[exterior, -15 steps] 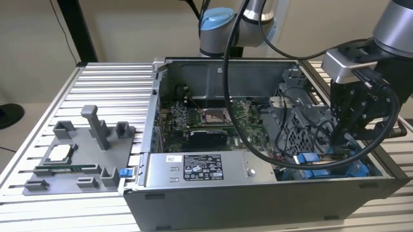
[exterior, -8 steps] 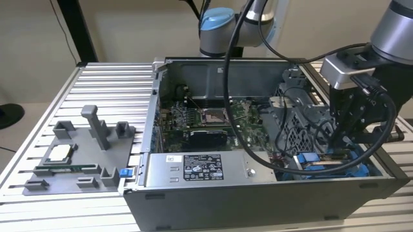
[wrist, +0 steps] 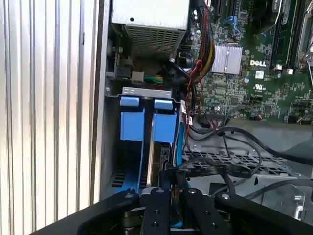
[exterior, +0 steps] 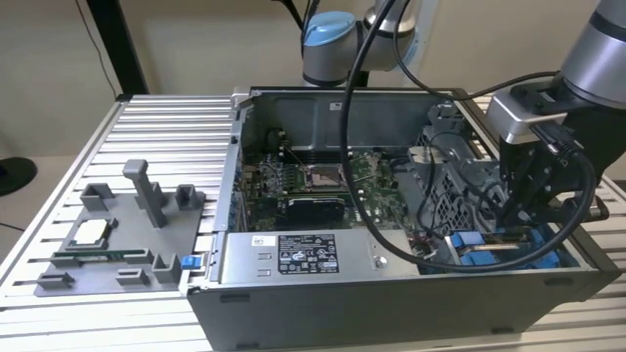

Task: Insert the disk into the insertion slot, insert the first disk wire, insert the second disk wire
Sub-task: 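Insert the second disk wire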

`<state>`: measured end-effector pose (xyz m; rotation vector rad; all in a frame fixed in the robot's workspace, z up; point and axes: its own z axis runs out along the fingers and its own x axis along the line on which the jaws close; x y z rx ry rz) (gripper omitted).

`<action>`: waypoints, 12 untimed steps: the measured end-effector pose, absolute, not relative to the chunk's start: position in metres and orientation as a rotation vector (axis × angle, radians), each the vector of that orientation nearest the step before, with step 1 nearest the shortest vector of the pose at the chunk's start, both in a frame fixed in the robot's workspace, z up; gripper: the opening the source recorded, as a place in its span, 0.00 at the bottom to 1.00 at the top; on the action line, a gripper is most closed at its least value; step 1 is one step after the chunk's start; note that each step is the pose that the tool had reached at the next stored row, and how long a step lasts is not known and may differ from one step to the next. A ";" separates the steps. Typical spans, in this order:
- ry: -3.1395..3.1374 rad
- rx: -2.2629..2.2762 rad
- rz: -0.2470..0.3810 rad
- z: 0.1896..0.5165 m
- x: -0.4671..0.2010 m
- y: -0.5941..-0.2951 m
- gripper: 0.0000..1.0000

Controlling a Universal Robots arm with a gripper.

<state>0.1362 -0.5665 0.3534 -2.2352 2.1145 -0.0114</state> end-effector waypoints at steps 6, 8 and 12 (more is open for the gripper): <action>2.131 -2.217 -0.002 0.348 0.137 -0.567 0.00; 2.136 -2.212 0.001 0.347 0.138 -0.567 0.00; 2.144 -2.204 0.004 0.346 0.139 -0.568 0.00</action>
